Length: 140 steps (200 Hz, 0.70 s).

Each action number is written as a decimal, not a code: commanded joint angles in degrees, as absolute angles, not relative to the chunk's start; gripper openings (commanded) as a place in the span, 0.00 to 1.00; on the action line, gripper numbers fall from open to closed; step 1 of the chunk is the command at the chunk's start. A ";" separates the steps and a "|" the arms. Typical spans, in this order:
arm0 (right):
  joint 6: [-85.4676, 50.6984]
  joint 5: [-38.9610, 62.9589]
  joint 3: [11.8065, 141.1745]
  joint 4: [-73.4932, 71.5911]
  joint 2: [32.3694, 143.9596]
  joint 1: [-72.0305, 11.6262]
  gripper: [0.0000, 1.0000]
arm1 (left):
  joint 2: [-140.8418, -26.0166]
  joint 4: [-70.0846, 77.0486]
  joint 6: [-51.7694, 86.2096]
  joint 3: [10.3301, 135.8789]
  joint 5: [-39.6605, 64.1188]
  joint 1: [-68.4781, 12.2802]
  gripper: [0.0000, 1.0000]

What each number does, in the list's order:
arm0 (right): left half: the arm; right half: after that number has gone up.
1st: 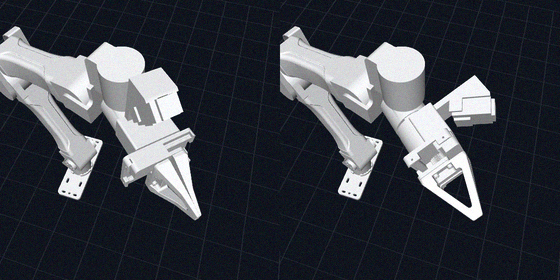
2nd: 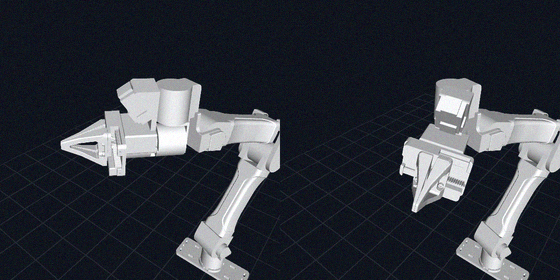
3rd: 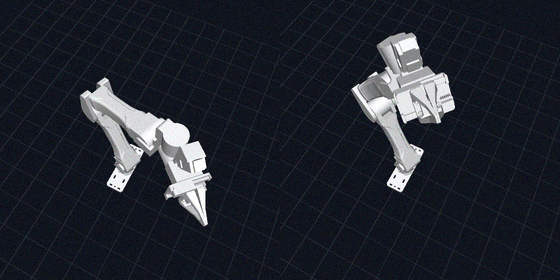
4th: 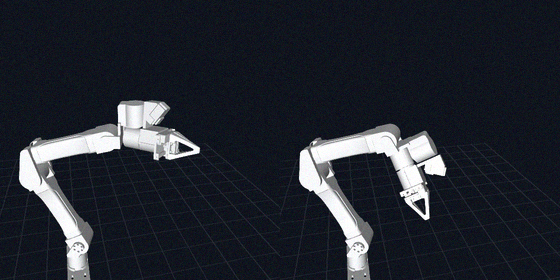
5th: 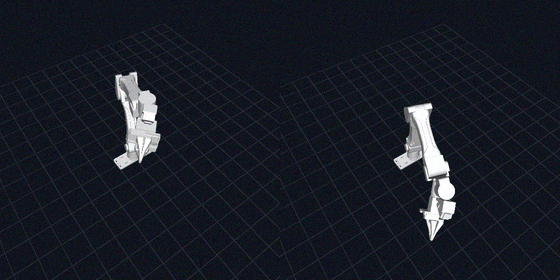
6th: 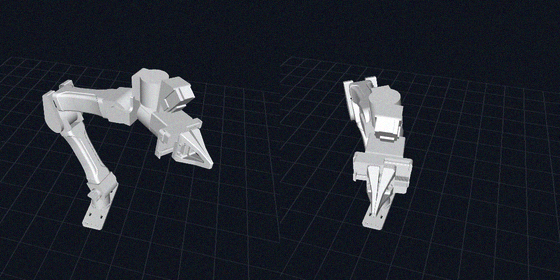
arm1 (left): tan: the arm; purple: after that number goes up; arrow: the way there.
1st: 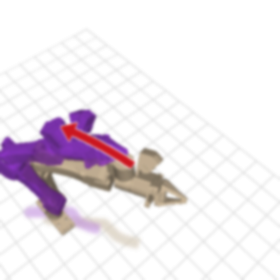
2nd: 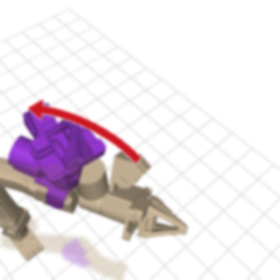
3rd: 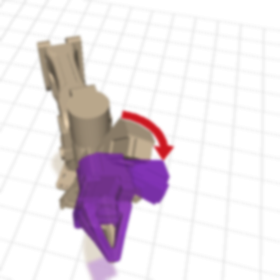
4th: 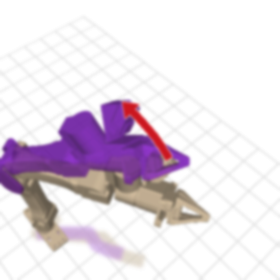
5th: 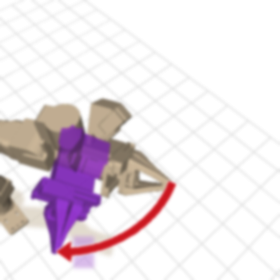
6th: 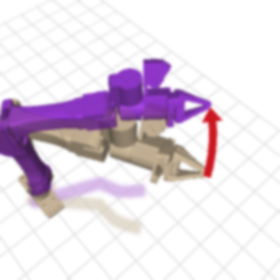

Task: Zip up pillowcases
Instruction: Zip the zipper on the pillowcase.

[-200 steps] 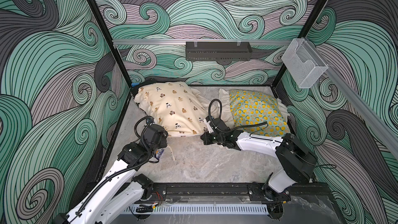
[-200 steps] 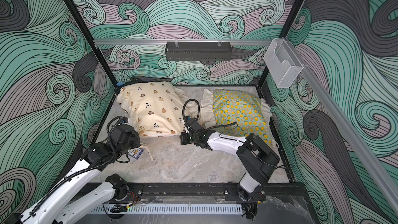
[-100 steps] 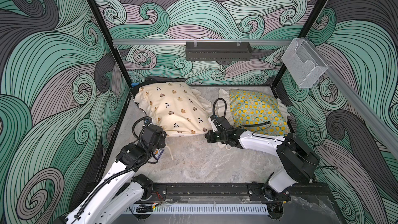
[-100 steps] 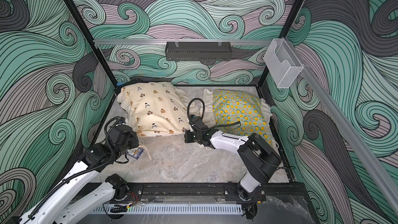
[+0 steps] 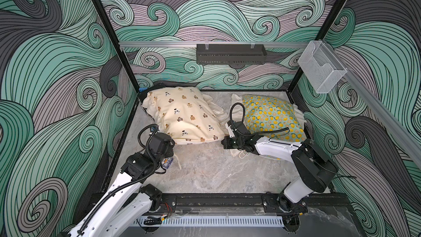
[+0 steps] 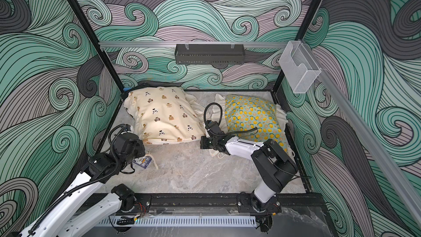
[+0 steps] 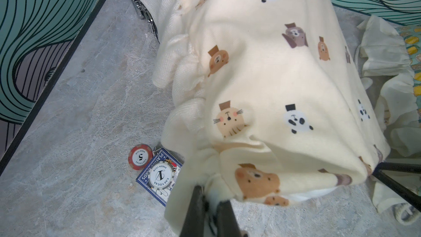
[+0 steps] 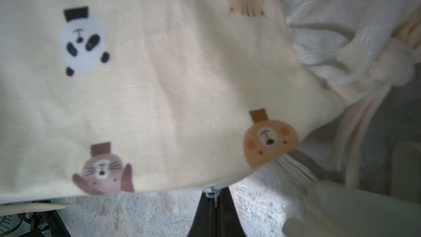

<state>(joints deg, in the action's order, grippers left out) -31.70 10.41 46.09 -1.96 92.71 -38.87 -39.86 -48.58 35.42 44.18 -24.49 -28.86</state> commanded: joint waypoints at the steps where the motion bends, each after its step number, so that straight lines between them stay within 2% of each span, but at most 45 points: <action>1: -30.45 10.11 45.35 -0.43 93.25 -37.32 0.00 | -38.71 -50.84 36.16 47.72 -27.93 -28.13 0.00; 140: -28.78 13.38 45.57 2.41 92.35 -29.92 0.00 | -38.14 -50.67 35.95 48.62 -27.13 -28.03 0.00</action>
